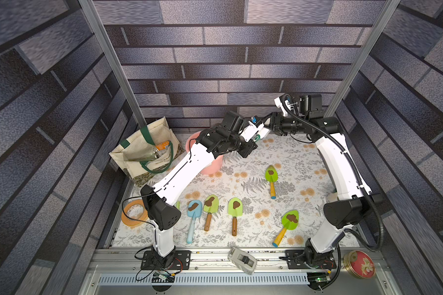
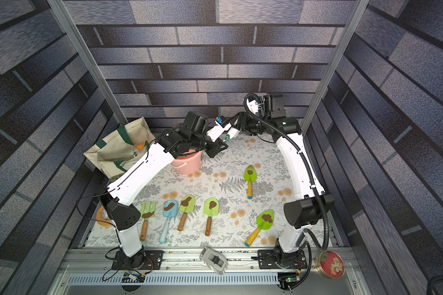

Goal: Brush the soil off the hand trowel and place it into the bucket
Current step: Place the hand trowel at the center of the board.

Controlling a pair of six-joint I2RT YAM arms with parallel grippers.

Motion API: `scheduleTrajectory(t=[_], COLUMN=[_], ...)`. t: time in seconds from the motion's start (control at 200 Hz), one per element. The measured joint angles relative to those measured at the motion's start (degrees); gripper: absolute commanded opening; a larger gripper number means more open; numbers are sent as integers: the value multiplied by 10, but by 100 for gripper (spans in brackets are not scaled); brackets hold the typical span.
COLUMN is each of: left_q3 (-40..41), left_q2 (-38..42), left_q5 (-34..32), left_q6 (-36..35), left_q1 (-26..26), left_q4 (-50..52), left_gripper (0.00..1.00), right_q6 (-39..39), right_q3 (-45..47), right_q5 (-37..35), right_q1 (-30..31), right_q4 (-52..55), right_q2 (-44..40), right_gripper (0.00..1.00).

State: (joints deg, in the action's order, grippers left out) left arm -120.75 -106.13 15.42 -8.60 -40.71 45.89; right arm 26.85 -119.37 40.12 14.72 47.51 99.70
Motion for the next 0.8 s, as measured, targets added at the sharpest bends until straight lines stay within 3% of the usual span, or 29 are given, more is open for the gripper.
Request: scheduleTrajectory(t=[0.1,0.396,0.601,0.802], left_q3=[21,185,283,323], left_q2=[0,16,53,75], left_q5=[-11,-52,-65,-87], left_q6=[3,48,94,127], left_q1=[-1,-1,8,15], left_q4=[-4,-57,-89,-121], left_gripper=[0,0,0,0], right_q6=[2,-19,-40,-49], right_q3=[3,41,161,358], right_q5=[-19,-150,-247,-284], right_q1=[0,-7,-10,-10], right_q4=[-2,12,17,-12], right_q2=[0,-67,-174,-193], right_gripper=[80,91,87,77])
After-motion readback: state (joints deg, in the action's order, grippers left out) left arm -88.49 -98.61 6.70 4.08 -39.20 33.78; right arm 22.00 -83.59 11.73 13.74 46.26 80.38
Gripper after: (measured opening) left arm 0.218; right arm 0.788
